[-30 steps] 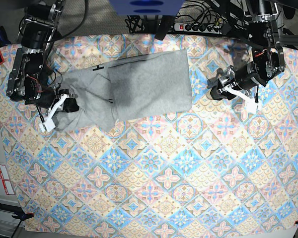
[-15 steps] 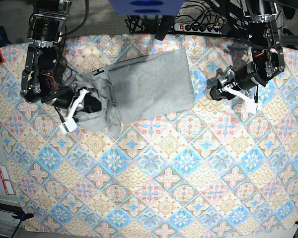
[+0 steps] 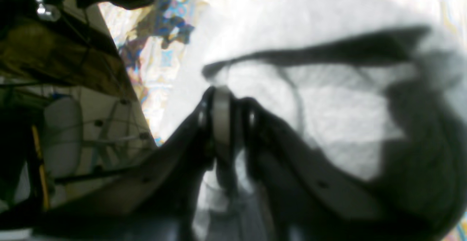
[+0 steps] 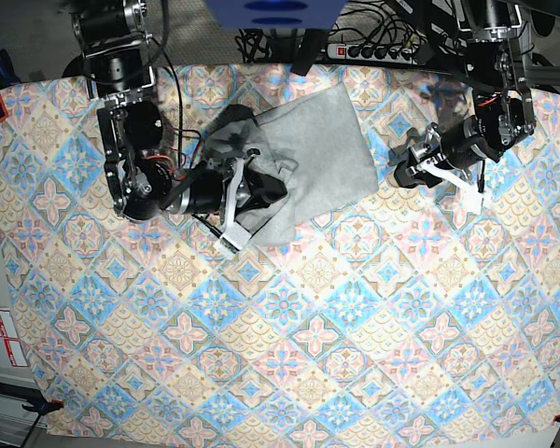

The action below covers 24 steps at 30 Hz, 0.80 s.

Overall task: Fold the T-shirt properly
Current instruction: 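Fold the end held by the right gripper over toward the left gripper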

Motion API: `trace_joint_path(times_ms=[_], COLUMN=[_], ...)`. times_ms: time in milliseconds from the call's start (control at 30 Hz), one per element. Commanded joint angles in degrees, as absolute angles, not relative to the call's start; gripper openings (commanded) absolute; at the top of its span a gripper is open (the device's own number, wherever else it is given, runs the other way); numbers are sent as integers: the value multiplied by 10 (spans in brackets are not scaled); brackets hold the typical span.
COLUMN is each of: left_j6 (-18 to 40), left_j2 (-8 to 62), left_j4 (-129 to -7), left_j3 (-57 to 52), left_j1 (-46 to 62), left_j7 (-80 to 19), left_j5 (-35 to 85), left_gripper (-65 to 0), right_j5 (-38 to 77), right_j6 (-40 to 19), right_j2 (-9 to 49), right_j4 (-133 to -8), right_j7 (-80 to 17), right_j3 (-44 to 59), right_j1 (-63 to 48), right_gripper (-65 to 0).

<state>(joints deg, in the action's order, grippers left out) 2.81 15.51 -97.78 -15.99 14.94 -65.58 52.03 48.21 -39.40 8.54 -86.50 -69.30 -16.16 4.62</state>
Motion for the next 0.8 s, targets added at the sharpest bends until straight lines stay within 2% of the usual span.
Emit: trace_joint_path(times_ms=[0,133,300,367,567,767], left_j6=[30,30,30,30,30,30], left_j2=[160,160,160,160,160,154], left_j4=[-989,-989,-989,-989,-989,-989], left_j3=[-163,-163,-163,-163,-163,-163], left_j1=[145,146,147,147,147,146], left_j7=[-652,-652,-652,-652,-652,-652], left_j5=[528,528,528,528,528,527], left_gripper=[-365,-365,-365,-365,-365,-365], right_j5=[499,458,422,422,422,424], right_j6=[-400,-400,-400,-400,-400,-400], right_j2=[85,85,85,86,89,89], right_j4=[-871,-859,-851,-852,-901,-944], right_j7=[-673,-625,-606,-606,-605,-611], right_j3=[-178,-240,-284,-286,-275,-153], right_j1=[65,79,77,77,77,65], right_gripper=[-650,-634,-500,-465,-458,-458])
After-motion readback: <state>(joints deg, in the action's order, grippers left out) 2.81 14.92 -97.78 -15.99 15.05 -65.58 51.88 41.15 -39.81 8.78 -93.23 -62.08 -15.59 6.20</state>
